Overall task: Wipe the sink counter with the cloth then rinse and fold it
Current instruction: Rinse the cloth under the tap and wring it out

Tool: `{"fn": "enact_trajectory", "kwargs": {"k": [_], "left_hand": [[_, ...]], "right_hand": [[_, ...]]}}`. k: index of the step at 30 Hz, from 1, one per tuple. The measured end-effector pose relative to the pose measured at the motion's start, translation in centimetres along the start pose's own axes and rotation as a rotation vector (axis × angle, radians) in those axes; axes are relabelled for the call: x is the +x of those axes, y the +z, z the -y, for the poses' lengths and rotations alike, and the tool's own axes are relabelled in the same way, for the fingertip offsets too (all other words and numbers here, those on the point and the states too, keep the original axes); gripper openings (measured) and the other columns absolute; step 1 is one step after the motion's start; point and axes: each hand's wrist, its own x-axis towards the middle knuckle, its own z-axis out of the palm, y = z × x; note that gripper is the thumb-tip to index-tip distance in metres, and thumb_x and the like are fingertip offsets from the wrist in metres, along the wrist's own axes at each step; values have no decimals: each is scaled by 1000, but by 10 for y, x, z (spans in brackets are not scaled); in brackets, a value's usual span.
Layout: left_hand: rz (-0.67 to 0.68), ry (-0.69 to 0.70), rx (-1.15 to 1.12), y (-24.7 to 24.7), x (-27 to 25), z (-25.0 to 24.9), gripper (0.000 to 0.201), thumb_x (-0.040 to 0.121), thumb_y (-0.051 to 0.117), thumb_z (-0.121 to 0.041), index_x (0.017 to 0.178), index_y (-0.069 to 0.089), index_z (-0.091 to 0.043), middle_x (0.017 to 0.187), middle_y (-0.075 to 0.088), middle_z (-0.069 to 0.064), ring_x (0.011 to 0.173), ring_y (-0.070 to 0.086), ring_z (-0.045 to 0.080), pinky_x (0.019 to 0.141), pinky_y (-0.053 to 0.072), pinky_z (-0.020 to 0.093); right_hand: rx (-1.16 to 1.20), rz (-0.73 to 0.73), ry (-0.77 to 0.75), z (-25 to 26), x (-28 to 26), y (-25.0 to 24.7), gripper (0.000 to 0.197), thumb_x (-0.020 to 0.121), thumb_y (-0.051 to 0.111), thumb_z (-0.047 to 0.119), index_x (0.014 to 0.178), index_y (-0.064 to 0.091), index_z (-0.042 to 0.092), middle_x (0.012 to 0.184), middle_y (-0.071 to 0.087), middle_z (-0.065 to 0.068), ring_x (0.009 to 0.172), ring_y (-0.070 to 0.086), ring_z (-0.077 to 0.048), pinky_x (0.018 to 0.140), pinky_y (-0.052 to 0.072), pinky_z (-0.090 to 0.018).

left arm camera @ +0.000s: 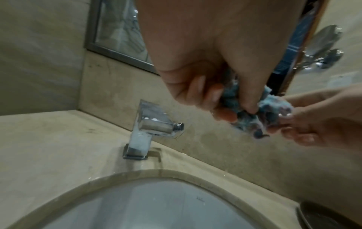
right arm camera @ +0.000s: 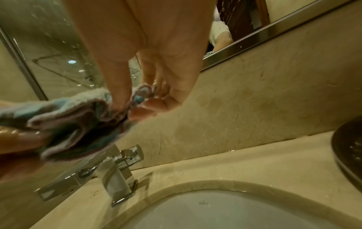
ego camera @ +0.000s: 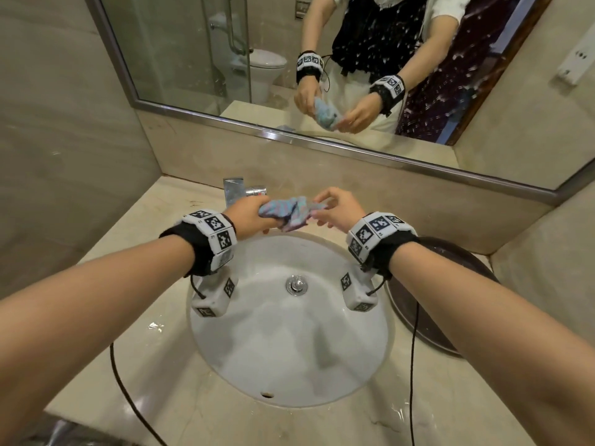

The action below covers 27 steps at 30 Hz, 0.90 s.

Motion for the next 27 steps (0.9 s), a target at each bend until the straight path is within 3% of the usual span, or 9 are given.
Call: {"fn": "enact_trajectory", "kwargs": {"k": [4, 6, 10, 15, 18, 21, 23, 25, 27], "left_hand": [[2, -42, -135, 1, -13, 10, 21, 87, 63, -28, 98, 64, -11, 70, 62, 2, 53, 55, 2, 45, 40, 6], [-30, -77, -180, 3, -22, 14, 20, 90, 56, -34, 98, 62, -16, 69, 61, -1, 44, 54, -2, 40, 39, 6], [-227, -116, -216, 2, -41, 23, 42, 87, 60, -34, 121, 51, -12, 100, 57, 2, 84, 57, 15, 69, 47, 23], [-388, -86, -119, -5, -69, 48, 29, 89, 57, -33, 108, 61, -12, 110, 62, 9, 99, 55, 18, 93, 47, 35], [-291, -101, -309, -14, -87, 55, 26, 88, 61, -26, 107, 58, -9, 103, 64, 8, 93, 58, 19, 88, 48, 31], [-265, -117, -253, -25, -96, 75, 18, 81, 69, -24, 84, 52, -19, 91, 63, 8, 87, 59, 22, 83, 48, 37], [-273, -179, -226, -37, -96, 93, 31, 78, 70, -20, 67, 42, -24, 72, 56, 3, 74, 54, 21, 71, 47, 35], [-259, -231, -177, -51, -97, 114, 38, 77, 69, -12, 61, 37, -23, 62, 47, -4, 69, 47, 19, 59, 39, 28], [-232, -240, -124, -67, -100, 139, 41, 76, 67, -5, 57, 35, -22, 60, 43, -5, 71, 45, 19, 58, 37, 26]], "right_hand": [[61, 12, -68, -1, -1, 1, 27, 88, 61, 7, 65, 53, 20, 64, 57, 1, 41, 54, 5, 44, 42, -9], [120, -22, -99, 4, -1, 8, 29, 89, 60, 10, 64, 50, 20, 65, 54, 4, 54, 54, -2, 51, 41, -10], [206, 36, -160, 26, -1, 28, 31, 91, 57, 20, 62, 47, 20, 68, 53, 3, 74, 52, -16, 64, 45, -21], [177, 120, -254, 65, -6, 72, 36, 93, 55, 23, 58, 47, 19, 61, 48, 0, 59, 48, -7, 57, 41, -16], [181, 110, -262, 80, -9, 97, 38, 93, 55, 22, 56, 45, 19, 55, 43, 2, 46, 44, 1, 48, 37, -10], [124, 152, -261, 101, -10, 115, 40, 94, 53, 23, 55, 43, 19, 56, 43, 2, 55, 43, -9, 53, 36, -19], [81, 133, -287, 115, -6, 124, 36, 94, 52, 23, 60, 46, 13, 58, 42, -1, 57, 40, -11, 57, 34, -22], [-5, 94, -307, 127, 0, 135, 29, 95, 51, 26, 74, 54, 6, 69, 45, -9, 67, 42, -16, 63, 33, -26], [-90, 83, -287, 131, 7, 148, 32, 95, 50, 28, 76, 55, 2, 73, 46, -11, 70, 43, -16, 65, 34, -24]]}}
